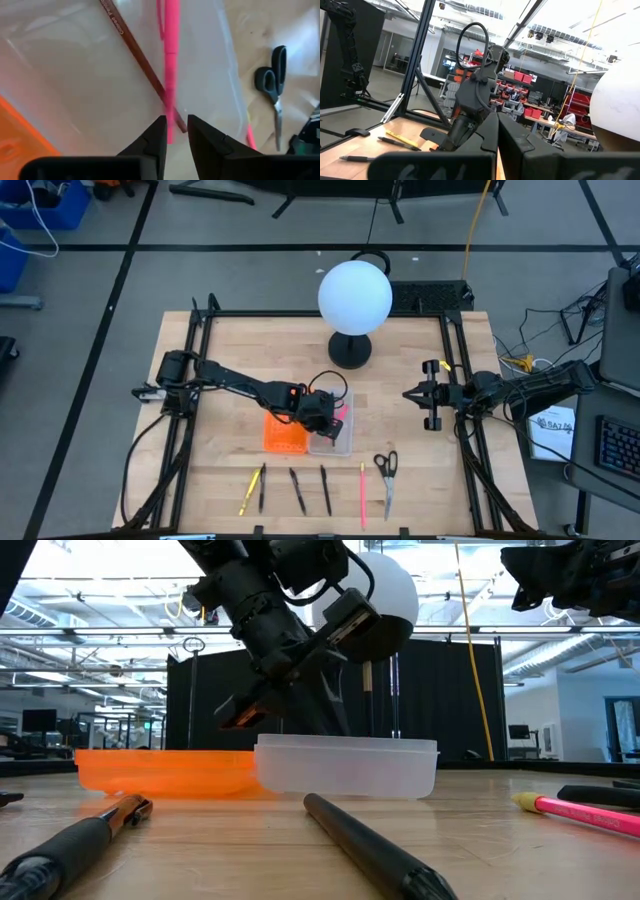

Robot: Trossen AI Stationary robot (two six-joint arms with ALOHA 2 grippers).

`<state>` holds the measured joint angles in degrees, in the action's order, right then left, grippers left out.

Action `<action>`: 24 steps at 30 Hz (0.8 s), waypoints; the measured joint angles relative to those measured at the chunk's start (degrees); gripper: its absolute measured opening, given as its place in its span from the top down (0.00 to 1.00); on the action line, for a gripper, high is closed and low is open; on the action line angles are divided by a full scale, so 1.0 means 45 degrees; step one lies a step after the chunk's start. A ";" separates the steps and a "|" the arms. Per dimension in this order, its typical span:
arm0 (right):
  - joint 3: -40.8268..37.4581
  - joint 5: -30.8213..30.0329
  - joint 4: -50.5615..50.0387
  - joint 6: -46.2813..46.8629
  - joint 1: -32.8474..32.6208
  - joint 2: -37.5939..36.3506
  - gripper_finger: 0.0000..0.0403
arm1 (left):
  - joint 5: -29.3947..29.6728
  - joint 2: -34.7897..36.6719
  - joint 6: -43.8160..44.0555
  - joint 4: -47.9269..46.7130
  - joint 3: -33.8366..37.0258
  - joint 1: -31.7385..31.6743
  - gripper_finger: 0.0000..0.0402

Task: Pick & place school supplies into a supply box
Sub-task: Put the pink pen into the supply box, then put the pink pencil into the supply box

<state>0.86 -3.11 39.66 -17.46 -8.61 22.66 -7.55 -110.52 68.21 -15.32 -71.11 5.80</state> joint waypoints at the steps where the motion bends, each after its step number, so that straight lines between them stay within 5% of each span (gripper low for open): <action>1: 0.0000 0.0000 0.0000 0.0027 0.0003 -0.0002 1.00 | -0.0003 0.0000 -0.0002 0.0094 0.0000 0.0000 0.79; 7: 0.0003 0.0000 0.0000 0.0044 0.0003 -0.0002 1.00 | -0.0185 0.0000 -0.0812 0.0997 0.0000 0.0000 0.78; 14: 0.0004 0.0000 -0.0004 0.0054 0.0003 0.0003 1.00 | -0.2534 0.1146 -0.5195 0.3037 0.0000 -0.0097 0.78; 20: 0.0005 0.0019 -0.0104 0.0107 0.0000 -0.0002 1.00 | 0.0872 0.5147 -1.2026 -0.1042 -0.0006 0.0327 0.86; 24: 0.0003 0.0029 0.0043 -0.0142 0.0001 0.0003 1.00 | 0.1629 0.7971 -1.5866 -0.2167 0.0670 0.0680 0.98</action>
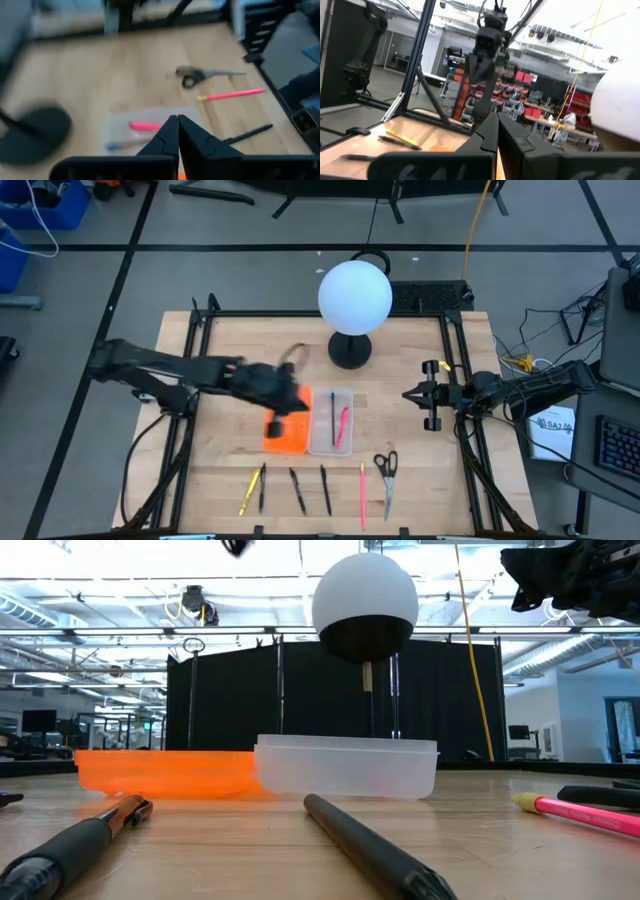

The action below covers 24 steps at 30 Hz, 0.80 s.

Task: Pick & place school supplies into a supply box
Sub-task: Put the pink pencil into the supply box

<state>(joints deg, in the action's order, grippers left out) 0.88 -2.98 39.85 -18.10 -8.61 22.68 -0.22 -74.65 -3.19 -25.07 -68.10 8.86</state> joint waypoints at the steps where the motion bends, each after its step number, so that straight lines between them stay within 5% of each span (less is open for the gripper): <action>1: -0.0001 0.0005 0.0126 -0.0165 0.0000 -0.0003 1.00 | -0.0093 0.0723 -0.0881 0.0283 0.0359 0.0000 0.98; 5: 0.0001 -0.0011 0.0457 -0.0636 -0.0002 -0.0005 1.00 | -0.1943 0.3255 -0.3731 0.1473 0.2667 -0.0755 0.99; 14: -0.0003 -0.0092 0.0423 -0.1457 0.0002 0.0000 1.00 | -0.5857 0.6741 -0.3282 0.5747 0.9492 -0.3614 0.99; 24: -0.0003 -0.4158 0.0304 -0.0146 0.0007 0.0374 1.00 | -0.5545 0.8532 -0.3140 1.1754 1.4630 -0.3722 1.00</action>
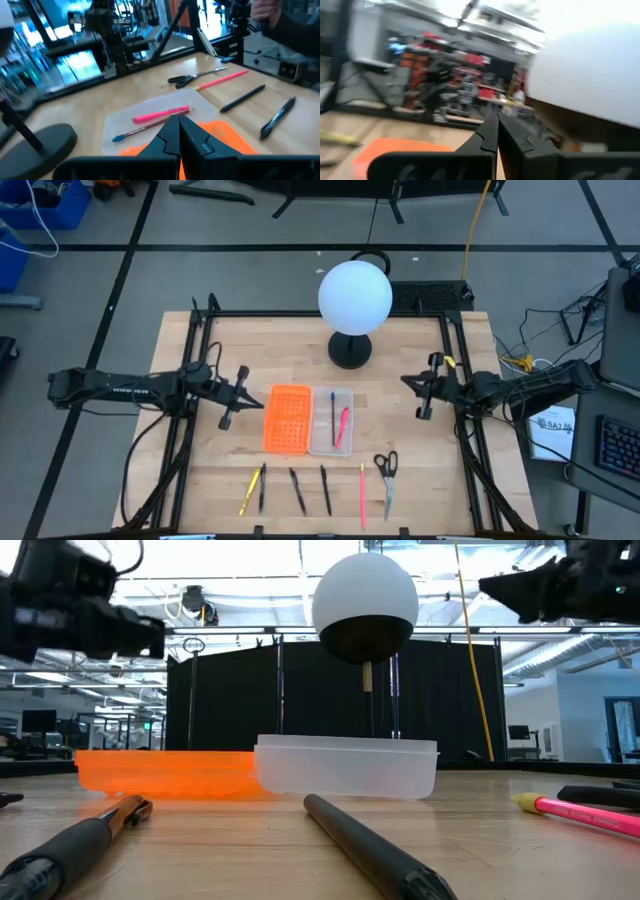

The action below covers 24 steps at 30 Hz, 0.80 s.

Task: Pick & place school supplies into a supply box
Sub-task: Put the pink pencil into the supply box

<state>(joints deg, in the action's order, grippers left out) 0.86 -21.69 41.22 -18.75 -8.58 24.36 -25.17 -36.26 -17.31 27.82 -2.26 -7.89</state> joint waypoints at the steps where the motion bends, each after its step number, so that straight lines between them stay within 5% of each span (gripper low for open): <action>1: 0.0000 -0.0565 0.0170 0.0327 0.0000 0.0075 1.00 | -0.0013 -0.0024 -0.0205 0.0632 0.0384 -0.0029 1.00; 5: 0.0000 -0.2468 -0.0061 0.1358 0.0010 0.0402 1.00 | -0.0549 -0.0030 -0.0716 0.0213 0.0149 -0.0368 1.00; 11: 0.1233 -0.3266 -0.1927 0.1721 -0.0036 0.1573 1.00 | -0.0714 -0.0173 -0.1423 0.0214 0.0236 -0.0694 0.99; 24: 1.1636 -0.4166 -1.3523 0.5940 -0.1328 0.8538 1.00 | 0.2356 -0.0169 0.0141 0.1601 0.0232 -0.0756 0.99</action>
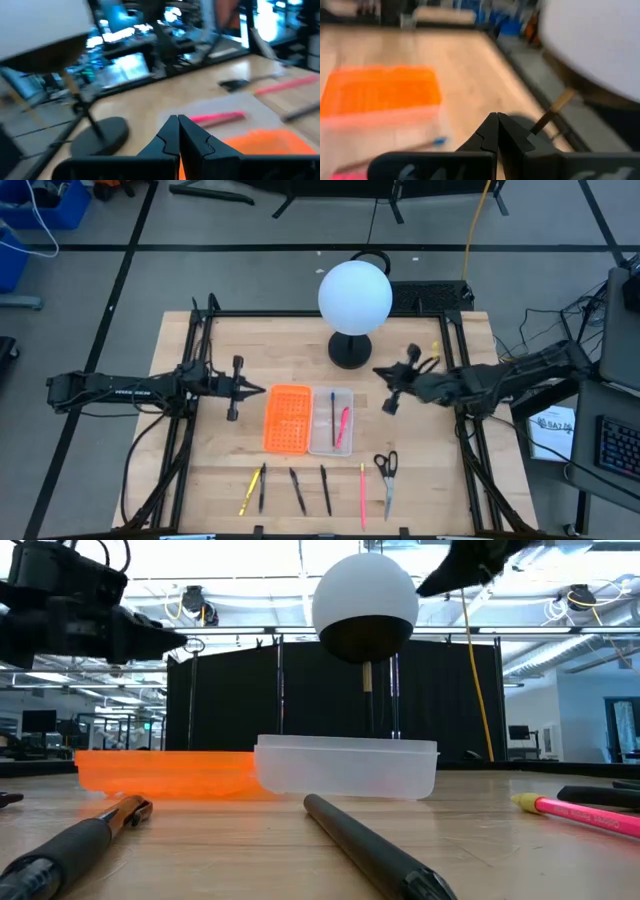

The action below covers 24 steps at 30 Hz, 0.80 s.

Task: Pick & place school supplies into a supply box
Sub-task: Put the pink pencil into the supply box

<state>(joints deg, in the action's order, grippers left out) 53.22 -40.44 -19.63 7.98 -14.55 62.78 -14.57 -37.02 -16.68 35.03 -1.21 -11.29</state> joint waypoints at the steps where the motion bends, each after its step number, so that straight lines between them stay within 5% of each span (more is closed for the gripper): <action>1: 0.0764 0.0021 -0.0844 0.0526 -0.0242 0.0627 1.00 | 0.0015 0.0045 0.0128 0.0232 0.0000 -0.0011 0.99; 7: 0.4234 -0.0005 -0.2973 0.2084 -0.2098 0.2958 1.00 | -0.1851 0.2031 -0.0514 -0.0285 -0.0009 0.0284 0.99; 15: 0.4854 -0.2294 -0.3226 0.4156 -0.3894 0.2695 1.00 | -0.1471 0.6312 -0.1235 -0.4360 -0.0015 0.0335 0.99; 24: 0.4849 0.2276 -0.5813 1.2246 -0.3443 0.4049 1.00 | 0.1073 0.6903 -0.1265 -0.4425 -0.0015 0.0335 0.90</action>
<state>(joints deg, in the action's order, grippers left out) 75.05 -30.20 -45.79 63.08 -30.05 81.00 -9.74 -5.96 -22.37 15.12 -1.28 -9.78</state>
